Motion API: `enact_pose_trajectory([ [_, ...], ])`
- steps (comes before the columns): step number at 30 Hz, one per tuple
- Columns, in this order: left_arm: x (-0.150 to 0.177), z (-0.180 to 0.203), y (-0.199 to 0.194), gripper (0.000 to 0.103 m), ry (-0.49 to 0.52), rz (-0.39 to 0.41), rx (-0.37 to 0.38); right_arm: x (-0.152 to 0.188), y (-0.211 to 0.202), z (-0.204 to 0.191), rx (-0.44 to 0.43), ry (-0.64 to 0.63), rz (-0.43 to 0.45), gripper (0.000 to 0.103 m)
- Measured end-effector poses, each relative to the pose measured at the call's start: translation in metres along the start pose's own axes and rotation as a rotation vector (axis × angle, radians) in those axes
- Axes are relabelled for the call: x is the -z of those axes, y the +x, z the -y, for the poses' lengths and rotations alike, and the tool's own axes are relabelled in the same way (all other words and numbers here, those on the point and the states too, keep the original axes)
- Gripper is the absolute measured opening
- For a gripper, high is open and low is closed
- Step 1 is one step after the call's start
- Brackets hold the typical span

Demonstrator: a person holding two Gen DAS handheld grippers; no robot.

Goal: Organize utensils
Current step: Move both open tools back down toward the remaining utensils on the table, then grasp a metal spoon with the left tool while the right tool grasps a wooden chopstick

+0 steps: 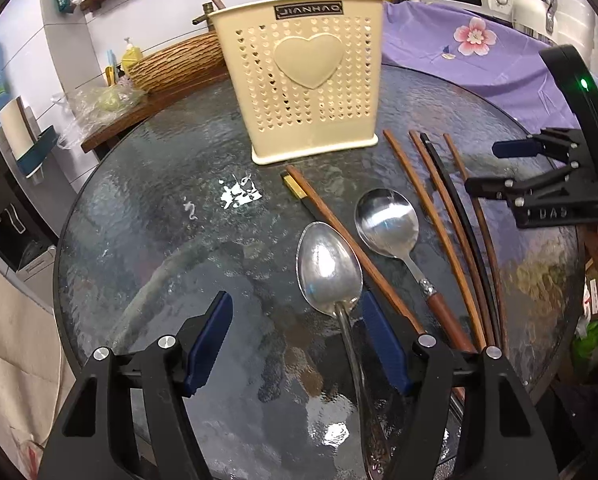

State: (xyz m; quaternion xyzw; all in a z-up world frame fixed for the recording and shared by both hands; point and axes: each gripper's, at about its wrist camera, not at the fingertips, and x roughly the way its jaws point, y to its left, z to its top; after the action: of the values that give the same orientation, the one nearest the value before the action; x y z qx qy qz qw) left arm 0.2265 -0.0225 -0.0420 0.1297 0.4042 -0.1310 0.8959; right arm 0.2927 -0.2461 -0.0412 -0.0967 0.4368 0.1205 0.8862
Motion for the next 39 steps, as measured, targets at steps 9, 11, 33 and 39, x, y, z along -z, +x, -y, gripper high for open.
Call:
enact_pose_trajectory([
  [9,-0.001,0.004,0.010,0.052,0.006,-0.025,0.005,-0.011,0.016,0.018,-0.060,0.097,-0.060,0.065],
  [11,-0.002,0.005,0.011,0.052,0.005,-0.029,0.013,-0.015,0.019,0.019,-0.068,0.109,-0.063,0.064],
  [33,-0.024,0.016,0.026,0.038,0.003,-0.037,-0.036,-0.047,0.037,0.021,-0.142,0.188,-0.081,0.042],
  [39,-0.022,0.015,0.025,0.038,-0.015,-0.028,-0.040,-0.044,0.035,0.029,-0.126,0.209,-0.090,0.041],
])
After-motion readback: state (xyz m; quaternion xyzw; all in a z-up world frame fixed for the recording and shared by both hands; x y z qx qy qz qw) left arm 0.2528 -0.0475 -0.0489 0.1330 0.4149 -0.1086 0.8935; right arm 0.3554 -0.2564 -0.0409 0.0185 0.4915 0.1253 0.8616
